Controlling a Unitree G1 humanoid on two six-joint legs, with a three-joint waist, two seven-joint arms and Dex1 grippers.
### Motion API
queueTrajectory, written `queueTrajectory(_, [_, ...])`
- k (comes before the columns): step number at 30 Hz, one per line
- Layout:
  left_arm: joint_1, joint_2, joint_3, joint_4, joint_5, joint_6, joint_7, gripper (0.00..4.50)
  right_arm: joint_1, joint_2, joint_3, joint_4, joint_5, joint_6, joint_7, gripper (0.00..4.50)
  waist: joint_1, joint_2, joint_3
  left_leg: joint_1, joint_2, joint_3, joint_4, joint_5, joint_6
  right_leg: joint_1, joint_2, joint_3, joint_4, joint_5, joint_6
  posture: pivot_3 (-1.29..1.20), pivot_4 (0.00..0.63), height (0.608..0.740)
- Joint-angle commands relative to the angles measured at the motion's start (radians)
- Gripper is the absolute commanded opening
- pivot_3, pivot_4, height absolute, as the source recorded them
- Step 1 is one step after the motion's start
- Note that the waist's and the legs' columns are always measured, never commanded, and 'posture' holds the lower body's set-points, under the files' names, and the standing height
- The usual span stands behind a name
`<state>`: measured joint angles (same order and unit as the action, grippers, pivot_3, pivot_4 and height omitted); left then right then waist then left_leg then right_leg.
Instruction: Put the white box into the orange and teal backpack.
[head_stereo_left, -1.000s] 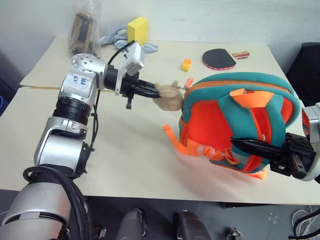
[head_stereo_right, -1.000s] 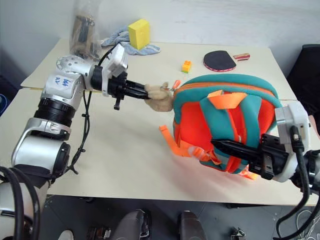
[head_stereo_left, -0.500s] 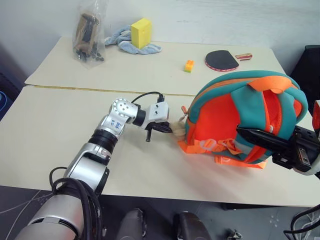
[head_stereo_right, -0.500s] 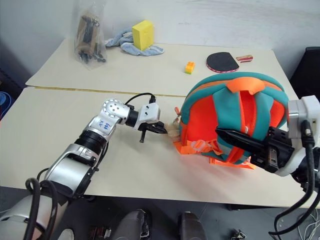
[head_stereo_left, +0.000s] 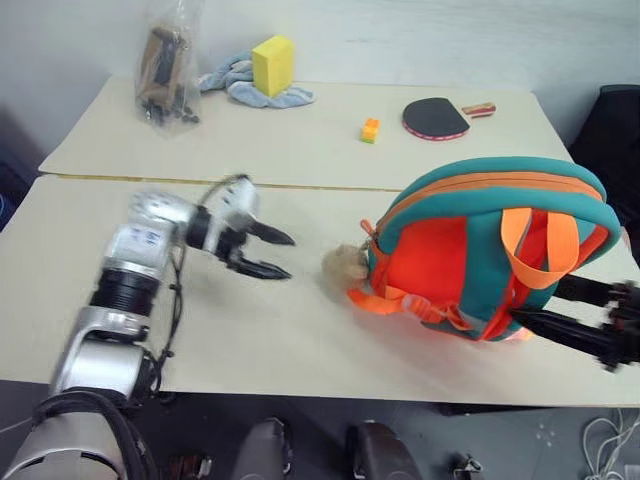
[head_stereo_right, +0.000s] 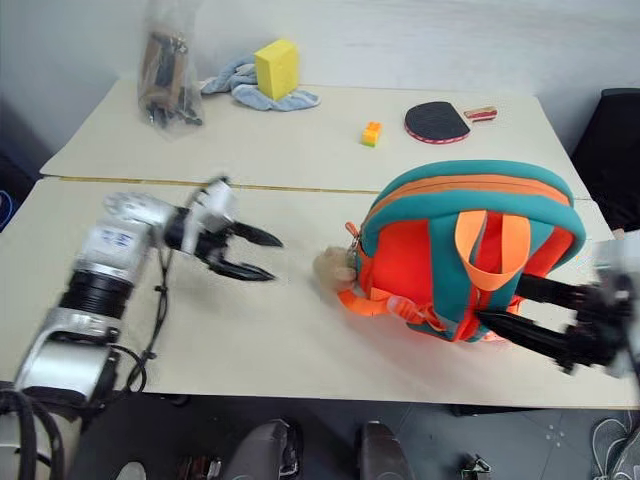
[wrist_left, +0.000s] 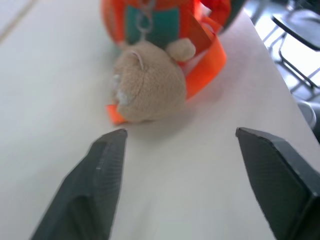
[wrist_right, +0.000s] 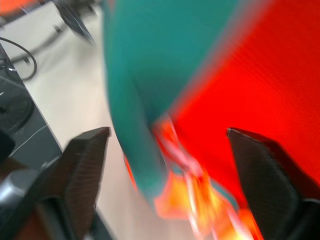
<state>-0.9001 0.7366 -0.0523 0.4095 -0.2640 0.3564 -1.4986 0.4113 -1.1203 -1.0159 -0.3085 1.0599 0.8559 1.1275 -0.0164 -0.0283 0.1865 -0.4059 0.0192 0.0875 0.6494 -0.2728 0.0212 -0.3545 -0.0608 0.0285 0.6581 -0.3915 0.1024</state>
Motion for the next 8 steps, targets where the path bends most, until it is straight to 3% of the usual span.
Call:
queueTrajectory(1, [0.034, 0.067, 0.057, -0.108, -0.038, -0.001, -0.006, 4.44, 0.016, -0.077, -0.163, 0.220, -0.109, -0.014, 0.160, 4.50, 0.001, 0.000, 0.000, 0.002, -0.001, 0.000, -0.001, -0.001, 0.002, 0.002, -0.001, 0.000, -0.001, 0.000, 0.000, 0.00, 0.150, 0.740])
queueTrajectory(6, [0.072, 0.157, 0.147, -0.166, -0.129, 0.119, 0.001, 4.44, -0.033, -0.144, -0.205, 0.433, -0.224, -0.071, 0.255, 4.50, -0.007, 0.000, 0.000, 0.002, 0.000, -0.001, -0.001, -0.003, 0.004, 0.002, -0.001, 0.000, -0.001, 0.000, 0.000, 0.00, 0.150, 0.740])
queueTrajectory(8, [0.100, 0.159, 0.184, -0.200, -0.159, 0.145, 0.044, 4.44, -0.086, -0.113, -0.167, 0.436, -0.228, -0.076, 0.213, 4.50, -0.010, 0.000, 0.000, 0.002, 0.000, -0.001, -0.002, -0.003, 0.003, 0.001, -0.001, 0.000, -0.001, 0.000, 0.000, 0.00, 0.150, 0.740])
